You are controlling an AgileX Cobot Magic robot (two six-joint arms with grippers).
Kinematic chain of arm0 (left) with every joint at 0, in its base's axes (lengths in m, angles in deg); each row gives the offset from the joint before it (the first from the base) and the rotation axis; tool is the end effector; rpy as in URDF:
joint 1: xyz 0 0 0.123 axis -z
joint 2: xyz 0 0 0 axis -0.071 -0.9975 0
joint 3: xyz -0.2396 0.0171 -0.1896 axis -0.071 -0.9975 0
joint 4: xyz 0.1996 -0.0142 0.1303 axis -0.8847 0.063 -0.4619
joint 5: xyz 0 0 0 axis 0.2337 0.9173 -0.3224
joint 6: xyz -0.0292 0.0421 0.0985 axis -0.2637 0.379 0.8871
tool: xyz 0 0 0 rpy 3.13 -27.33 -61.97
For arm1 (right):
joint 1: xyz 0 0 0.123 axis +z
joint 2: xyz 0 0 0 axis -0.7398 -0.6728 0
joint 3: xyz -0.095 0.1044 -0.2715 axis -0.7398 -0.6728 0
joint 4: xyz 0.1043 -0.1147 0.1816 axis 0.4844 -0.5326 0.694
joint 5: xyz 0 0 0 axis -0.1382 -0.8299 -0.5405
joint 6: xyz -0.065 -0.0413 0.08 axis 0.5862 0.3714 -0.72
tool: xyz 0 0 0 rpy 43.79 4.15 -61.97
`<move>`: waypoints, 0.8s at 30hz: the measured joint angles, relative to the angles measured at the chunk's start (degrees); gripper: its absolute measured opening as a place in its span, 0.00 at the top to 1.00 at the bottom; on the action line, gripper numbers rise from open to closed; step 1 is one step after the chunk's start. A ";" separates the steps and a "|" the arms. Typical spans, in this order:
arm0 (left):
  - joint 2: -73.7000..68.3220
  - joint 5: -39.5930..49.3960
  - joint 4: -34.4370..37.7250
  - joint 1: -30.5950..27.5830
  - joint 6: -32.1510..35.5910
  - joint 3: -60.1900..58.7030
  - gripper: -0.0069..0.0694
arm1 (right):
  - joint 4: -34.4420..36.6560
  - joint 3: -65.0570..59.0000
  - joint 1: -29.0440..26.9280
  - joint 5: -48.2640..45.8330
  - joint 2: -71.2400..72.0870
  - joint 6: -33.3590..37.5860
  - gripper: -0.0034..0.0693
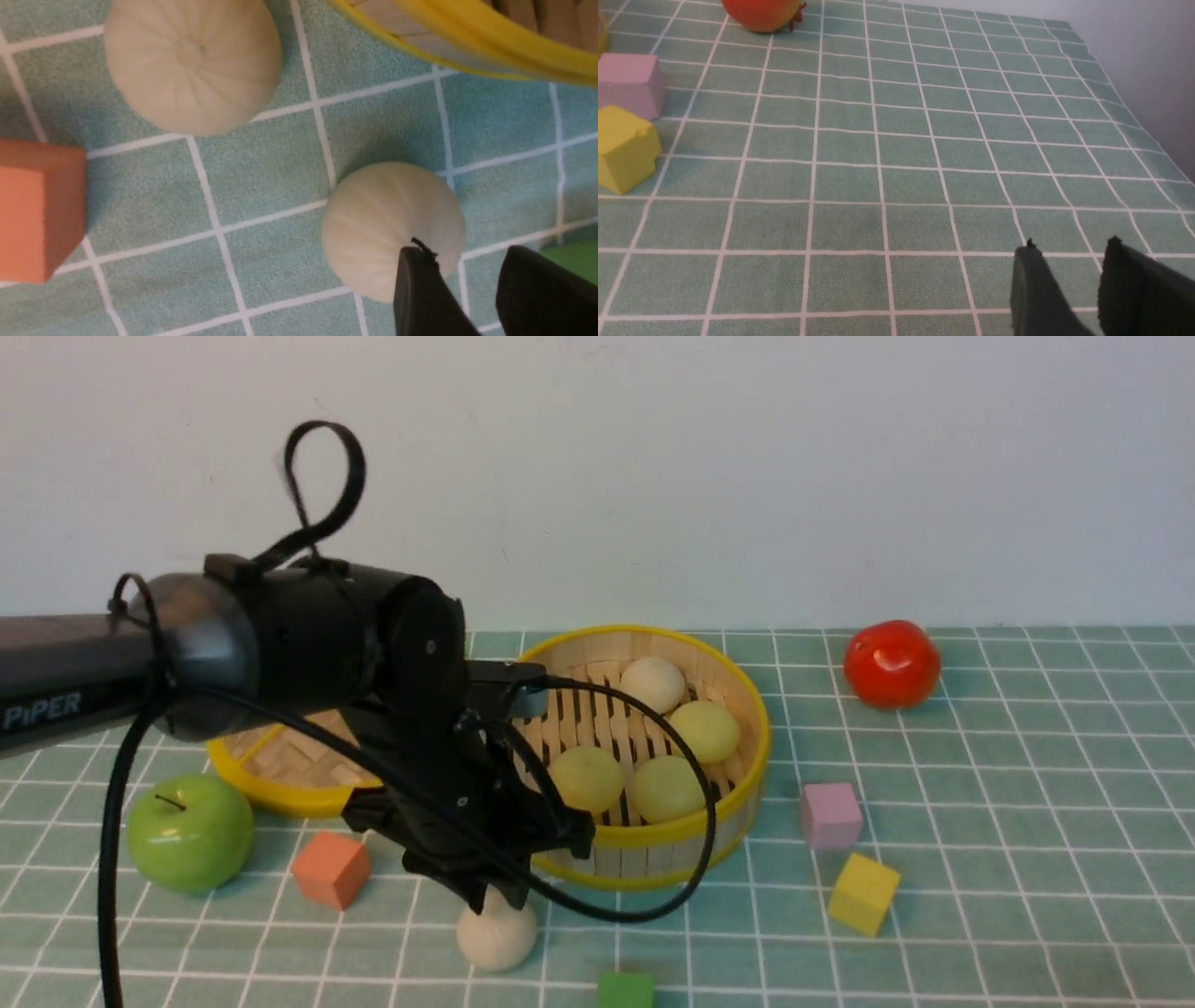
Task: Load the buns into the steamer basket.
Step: Use the left arm to grab a steamed stuffed bun
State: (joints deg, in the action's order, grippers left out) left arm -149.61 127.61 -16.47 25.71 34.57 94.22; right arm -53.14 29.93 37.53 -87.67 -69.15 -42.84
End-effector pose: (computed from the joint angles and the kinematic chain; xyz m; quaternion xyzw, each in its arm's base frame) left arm 0.3112 -0.1858 0.2107 0.0963 0.9853 -0.0846 0.1128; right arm 0.0357 -0.0098 0.1678 0.0371 0.8045 -0.0960 0.5850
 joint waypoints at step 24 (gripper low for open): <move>0.01 1.18 -3.00 0.45 -7.86 0.22 0.60 | -0.05 0.00 0.00 0.00 0.00 0.00 0.63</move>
State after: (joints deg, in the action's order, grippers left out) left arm -149.60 128.80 -19.48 26.17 26.71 94.44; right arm -53.19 29.93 37.53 -87.67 -69.15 -42.84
